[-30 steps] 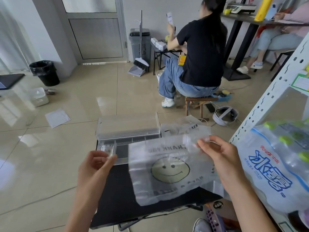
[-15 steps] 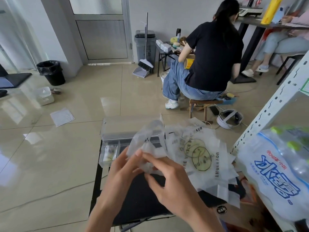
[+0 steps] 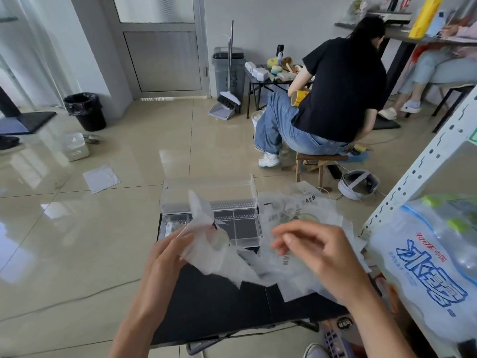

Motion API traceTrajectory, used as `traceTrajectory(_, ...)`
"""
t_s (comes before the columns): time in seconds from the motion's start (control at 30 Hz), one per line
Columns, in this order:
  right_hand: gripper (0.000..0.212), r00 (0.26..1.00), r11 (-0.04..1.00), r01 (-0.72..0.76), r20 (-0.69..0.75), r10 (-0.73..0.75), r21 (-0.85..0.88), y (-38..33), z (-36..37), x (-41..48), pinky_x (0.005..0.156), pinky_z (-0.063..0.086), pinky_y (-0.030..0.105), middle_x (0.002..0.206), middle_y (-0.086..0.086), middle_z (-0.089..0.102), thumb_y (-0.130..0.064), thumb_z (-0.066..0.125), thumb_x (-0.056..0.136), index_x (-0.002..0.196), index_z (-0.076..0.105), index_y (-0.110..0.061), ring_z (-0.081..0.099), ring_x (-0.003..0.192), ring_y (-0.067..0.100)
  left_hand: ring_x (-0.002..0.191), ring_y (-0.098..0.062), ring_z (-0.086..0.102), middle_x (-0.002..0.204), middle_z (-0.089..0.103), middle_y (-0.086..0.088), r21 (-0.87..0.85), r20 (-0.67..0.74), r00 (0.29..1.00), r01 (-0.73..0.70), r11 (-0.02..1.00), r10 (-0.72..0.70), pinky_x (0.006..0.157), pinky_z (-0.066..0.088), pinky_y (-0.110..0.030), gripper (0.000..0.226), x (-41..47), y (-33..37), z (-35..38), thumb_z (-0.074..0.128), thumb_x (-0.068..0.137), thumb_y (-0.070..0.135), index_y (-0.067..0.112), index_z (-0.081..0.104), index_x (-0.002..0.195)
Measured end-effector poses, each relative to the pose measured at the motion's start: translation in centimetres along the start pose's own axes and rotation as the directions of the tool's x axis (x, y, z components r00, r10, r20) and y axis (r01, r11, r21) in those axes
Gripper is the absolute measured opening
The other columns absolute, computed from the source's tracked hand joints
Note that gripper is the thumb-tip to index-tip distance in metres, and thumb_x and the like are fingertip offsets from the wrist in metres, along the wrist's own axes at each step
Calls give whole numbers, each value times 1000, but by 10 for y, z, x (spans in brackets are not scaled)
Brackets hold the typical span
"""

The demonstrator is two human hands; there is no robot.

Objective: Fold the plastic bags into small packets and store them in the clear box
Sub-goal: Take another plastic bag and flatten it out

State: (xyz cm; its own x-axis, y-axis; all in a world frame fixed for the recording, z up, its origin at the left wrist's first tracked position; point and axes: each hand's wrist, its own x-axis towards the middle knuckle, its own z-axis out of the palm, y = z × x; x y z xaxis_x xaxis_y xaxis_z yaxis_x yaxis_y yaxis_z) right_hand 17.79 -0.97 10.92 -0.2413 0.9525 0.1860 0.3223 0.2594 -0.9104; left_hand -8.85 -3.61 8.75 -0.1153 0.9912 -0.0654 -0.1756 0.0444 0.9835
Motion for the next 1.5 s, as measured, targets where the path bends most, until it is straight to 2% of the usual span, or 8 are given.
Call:
traceTrajectory(0.23,17,964,981,-162,-195,180,108,19,-12,3,96,55,20,108,-13,78,-24,77,91,108,76,-24,70,108,1,76,-35,73,86,74,-33,-120,202,979,65,991,-40,65,57,-25,39,-15,16,-7,56,65,23,-4,80,81)
traceTrajectory(0.47,80,943,921,-310,204,265,235,33,-12,4,111,40,30,139,-18,65,-70,82,65,135,63,-38,55,133,-2,54,-24,64,63,64,-20,-237,282,953,180,955,-110,67,50,-32,30,-9,24,-17,65,54,24,-5,70,61)
traceTrajectory(0.6,48,941,870,-332,193,278,365,41,-14,3,109,46,57,105,13,76,-44,94,66,104,78,-18,72,103,28,51,-28,63,62,63,-18,-336,189,970,212,918,-155,70,53,-40,31,-10,17,-18,50,76,15,-8,70,81)
traceTrajectory(0.8,60,929,833,-272,-94,358,481,47,-25,10,89,59,41,110,21,76,-32,93,64,117,71,-14,75,102,35,73,-32,77,97,76,-29,-45,152,961,239,970,-230,59,62,-32,23,-10,11,-16,65,87,14,0,81,96)
traceTrajectory(1.0,57,887,742,-458,200,416,489,41,-32,6,103,49,45,121,19,75,-45,71,93,122,70,4,71,116,31,75,-25,78,98,77,-26,-46,47,971,236,971,-234,51,59,-29,20,-7,4,-12,66,86,1,-8,74,102)
traceTrajectory(1.27,30,885,800,-455,101,454,391,47,-28,6,101,45,46,107,15,80,-11,70,93,122,63,-4,68,118,35,83,-28,75,108,76,-26,-43,22,979,203,978,-202,64,63,-30,20,-2,1,-22,66,88,8,6,81,101)
traceTrajectory(1.4,69,884,759,-433,62,464,487,44,-27,11,116,40,47,136,5,69,-35,85,82,142,56,-17,67,122,18,58,-15,72,83,78,-14,-65,-1,977,214,975,-215,52,59,-24,17,3,-2,-20,67,84,4,4,82,90)
traceTrajectory(1.5,32,884,767,-433,58,463,473,40,-26,10,97,47,26,123,-22,66,-28,75,91,117,64,-44,65,114,1,60,-17,73,83,78,-13,-89,-15,968,249,964,-251,50,58,-25,21,6,-2,-19,59,94,-3,2,79,99)
